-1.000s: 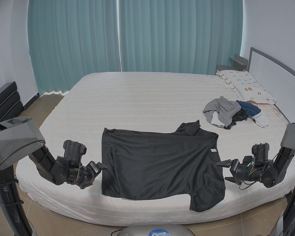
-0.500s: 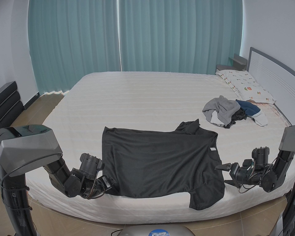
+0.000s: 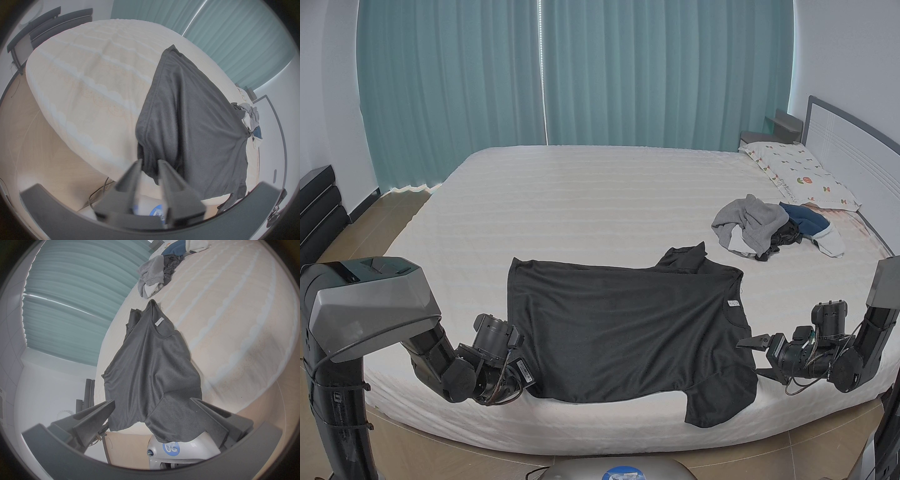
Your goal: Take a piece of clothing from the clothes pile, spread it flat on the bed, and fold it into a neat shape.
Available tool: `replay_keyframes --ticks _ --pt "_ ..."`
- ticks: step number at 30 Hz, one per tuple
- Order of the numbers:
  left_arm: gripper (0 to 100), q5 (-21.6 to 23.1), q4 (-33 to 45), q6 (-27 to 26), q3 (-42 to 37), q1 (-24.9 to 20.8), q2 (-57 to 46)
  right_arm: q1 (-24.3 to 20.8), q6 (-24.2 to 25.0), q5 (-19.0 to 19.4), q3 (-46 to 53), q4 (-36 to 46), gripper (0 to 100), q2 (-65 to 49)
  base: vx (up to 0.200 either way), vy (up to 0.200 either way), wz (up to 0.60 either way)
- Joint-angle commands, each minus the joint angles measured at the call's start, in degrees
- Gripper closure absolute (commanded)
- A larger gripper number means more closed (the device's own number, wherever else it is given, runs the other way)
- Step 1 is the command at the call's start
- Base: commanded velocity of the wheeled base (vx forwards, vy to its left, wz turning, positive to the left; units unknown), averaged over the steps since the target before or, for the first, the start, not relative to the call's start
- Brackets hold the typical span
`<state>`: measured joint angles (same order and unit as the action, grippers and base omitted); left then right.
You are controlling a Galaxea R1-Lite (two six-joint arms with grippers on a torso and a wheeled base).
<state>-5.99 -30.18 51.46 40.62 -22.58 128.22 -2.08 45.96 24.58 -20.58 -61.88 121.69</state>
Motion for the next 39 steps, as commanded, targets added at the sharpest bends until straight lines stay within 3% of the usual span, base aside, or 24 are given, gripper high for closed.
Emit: replay_keyframes --ticks 1,9,14,20,26,39 --pt "100 0.1 0.0 -0.1 -1.2 1.4 0.0 -0.3 -0.2 -0.1 1.0 0.0 0 0.2 0.000 0.000 0.00" --pt "100 0.3 1.9 -1.1 -1.7 8.8 -4.1 -2.0 -3.4 -0.5 1.9 0.0 0 2.7 0.000 0.000 0.00" --pt "100 0.5 10.1 -5.3 -1.0 12.3 -8.8 -2.0 -6.0 -2.7 2.2 0.1 0 4.3 0.000 0.000 0.00" --pt "100 0.3 12.3 -9.0 -1.2 15.1 -9.2 -2.0 -6.4 -3.0 2.2 0.1 0 4.4 0.000 0.000 0.00" --pt "100 0.2 16.6 -12.0 -0.8 16.5 -9.0 -2.0 -6.4 -3.1 2.3 0.2 0 4.4 0.000 0.000 0.00" --pt "100 1.1 16.1 -10.8 1.2 17.5 -8.4 -2.3 -8.8 -4.5 -2.3 -0.3 0 8.7 0.000 0.000 0.00"
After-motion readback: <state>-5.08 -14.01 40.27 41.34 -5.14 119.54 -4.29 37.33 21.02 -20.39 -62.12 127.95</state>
